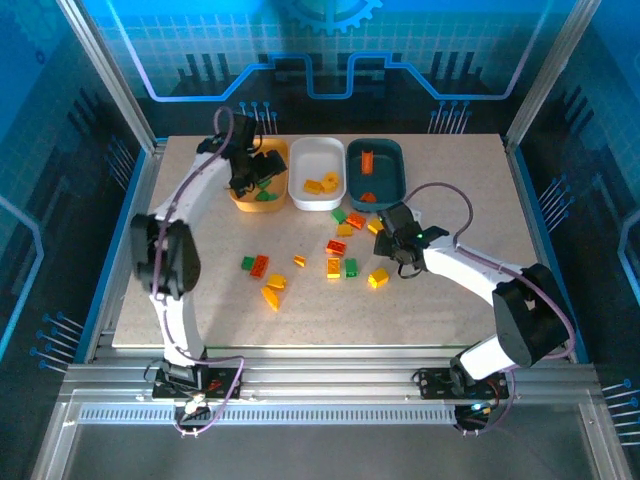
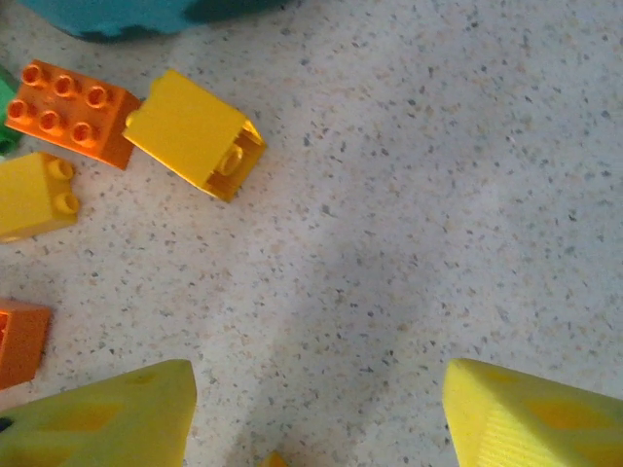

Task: Sort the legos into containers by color

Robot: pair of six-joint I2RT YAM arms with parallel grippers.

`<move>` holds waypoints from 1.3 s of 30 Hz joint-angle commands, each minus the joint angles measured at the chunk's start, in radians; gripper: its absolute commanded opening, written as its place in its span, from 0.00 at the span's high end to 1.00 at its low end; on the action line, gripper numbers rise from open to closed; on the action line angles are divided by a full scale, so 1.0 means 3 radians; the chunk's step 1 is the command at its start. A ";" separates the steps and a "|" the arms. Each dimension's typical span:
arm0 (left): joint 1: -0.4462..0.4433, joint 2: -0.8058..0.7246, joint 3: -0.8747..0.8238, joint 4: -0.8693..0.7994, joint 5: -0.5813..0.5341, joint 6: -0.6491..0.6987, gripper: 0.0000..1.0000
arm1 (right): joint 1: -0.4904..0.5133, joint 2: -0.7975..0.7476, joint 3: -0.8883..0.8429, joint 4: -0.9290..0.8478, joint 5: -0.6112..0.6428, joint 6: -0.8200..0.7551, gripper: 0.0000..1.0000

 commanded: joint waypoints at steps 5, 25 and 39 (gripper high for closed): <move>-0.0019 -0.0819 -0.1238 0.0998 0.0562 -0.0976 0.04 | 0.0098 -0.0052 -0.0243 -0.0247 -0.0166 0.0960 0.27; -0.0002 -0.1069 -0.1700 0.1261 0.0806 -0.0807 0.04 | 0.0402 0.0088 -0.0269 -0.0282 -0.0340 0.1323 0.25; 0.0001 -0.1051 -0.1758 0.1296 0.0758 -0.0861 0.04 | 0.0411 0.0687 -0.0065 -0.0354 -0.1291 0.1599 0.27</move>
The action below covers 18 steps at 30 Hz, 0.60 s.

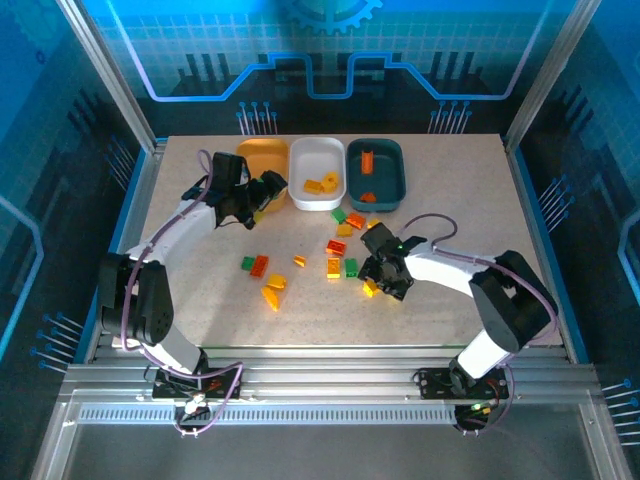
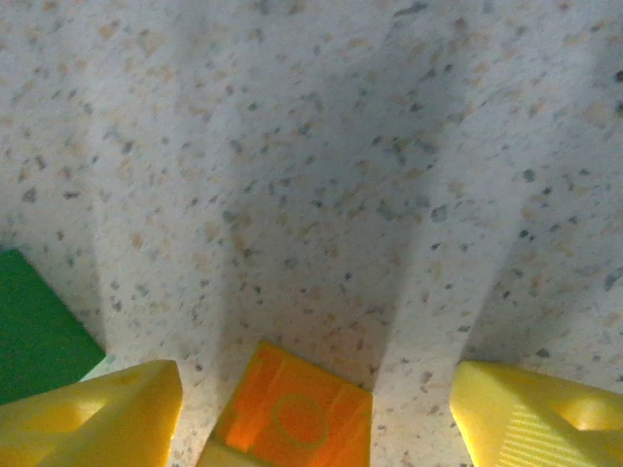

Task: Sort the legos into containers by color

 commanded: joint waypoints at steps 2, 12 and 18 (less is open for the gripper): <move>0.0017 -0.0009 -0.0050 0.0052 0.0068 -0.0048 0.04 | 0.0049 0.0284 -0.0013 0.0168 -0.0480 0.0167 0.31; 0.0022 0.0012 -0.0038 0.0027 0.0030 -0.0023 0.04 | 0.0034 0.0085 -0.0109 0.0236 -0.0328 0.0015 0.66; 0.0086 0.0007 -0.0028 0.0014 0.0008 -0.0007 0.04 | 0.0039 -0.0183 -0.0056 0.0188 -0.0117 -0.0201 0.70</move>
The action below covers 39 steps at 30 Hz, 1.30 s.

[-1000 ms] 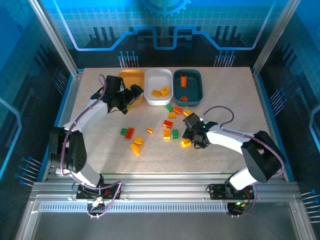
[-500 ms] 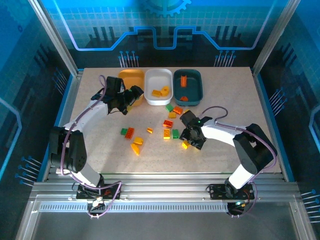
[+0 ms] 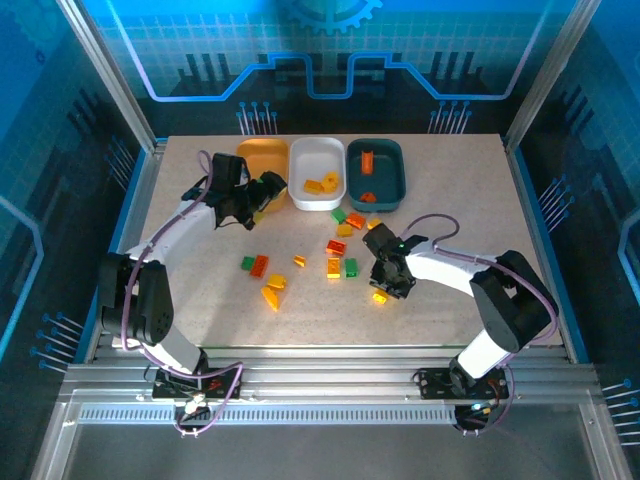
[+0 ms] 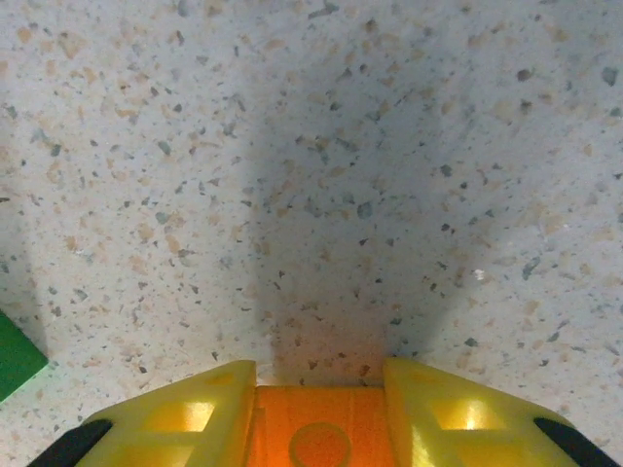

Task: Sort the legos into containers by color

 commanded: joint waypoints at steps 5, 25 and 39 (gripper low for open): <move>0.0134 0.0030 -0.0031 0.0017 0.0022 -0.0050 0.04 | 0.0051 -0.0193 0.0336 0.0289 0.0085 -0.0456 0.70; 0.0275 0.0166 -0.0058 0.0076 0.0126 -0.0129 0.04 | -0.0316 0.2569 0.4349 -0.0400 -0.0182 -0.1762 0.68; 0.0275 0.0136 -0.0091 0.0186 0.0289 -0.0220 0.04 | -0.0328 0.2085 0.4253 -0.0573 -0.0069 -0.1970 0.35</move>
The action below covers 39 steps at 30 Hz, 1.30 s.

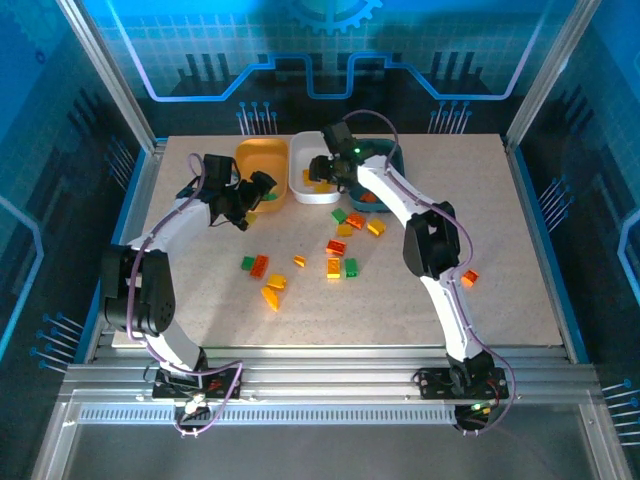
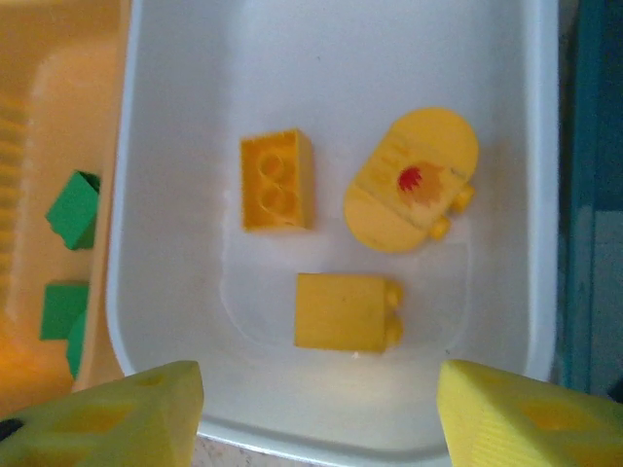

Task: Sort the legos into containers by color

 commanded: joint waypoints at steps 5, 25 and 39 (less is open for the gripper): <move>-0.0078 -0.0111 -0.0147 0.0295 0.0325 -0.0285 0.04 | -0.0258 -0.1911 -0.2021 0.0375 0.0579 -0.0195 0.33; -0.0904 -0.0011 -0.0119 0.0418 0.0642 -0.0432 0.03 | -0.2143 -0.2643 -0.4317 -0.0014 0.0560 0.0740 0.16; -0.0900 -0.0014 -0.0091 0.0347 0.0593 -0.0356 0.03 | -0.1442 -0.2557 -0.4254 0.0373 0.0057 0.0871 0.22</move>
